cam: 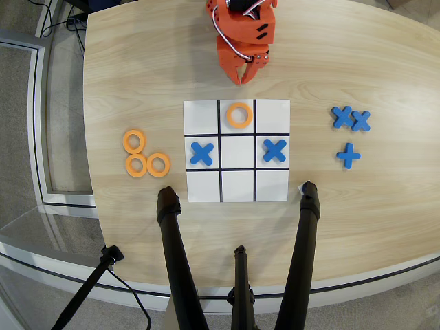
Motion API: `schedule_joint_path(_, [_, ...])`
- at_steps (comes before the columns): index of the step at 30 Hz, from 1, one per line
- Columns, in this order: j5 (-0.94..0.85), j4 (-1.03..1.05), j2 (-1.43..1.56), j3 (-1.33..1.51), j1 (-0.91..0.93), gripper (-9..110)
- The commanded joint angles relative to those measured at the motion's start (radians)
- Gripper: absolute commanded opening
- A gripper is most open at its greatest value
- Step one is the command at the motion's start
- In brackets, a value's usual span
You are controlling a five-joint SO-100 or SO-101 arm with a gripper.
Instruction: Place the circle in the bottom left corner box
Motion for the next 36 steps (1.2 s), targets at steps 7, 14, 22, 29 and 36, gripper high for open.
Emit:
schedule_joint_path(7, [0.018,0.023,-0.210,-0.155,0.089,9])
schedule_joint_path(14, [0.064,0.048,-0.348,-0.341,0.089,9])
schedule_joint_path(22, [0.150,-0.192,-0.772,-0.683,0.152,13])
schedule_joint_path(29, [0.160,-0.350,-1.158,-0.953,0.258,15])
schedule_joint_path(36, [0.150,-0.466,-1.493,-1.169,0.350,18])
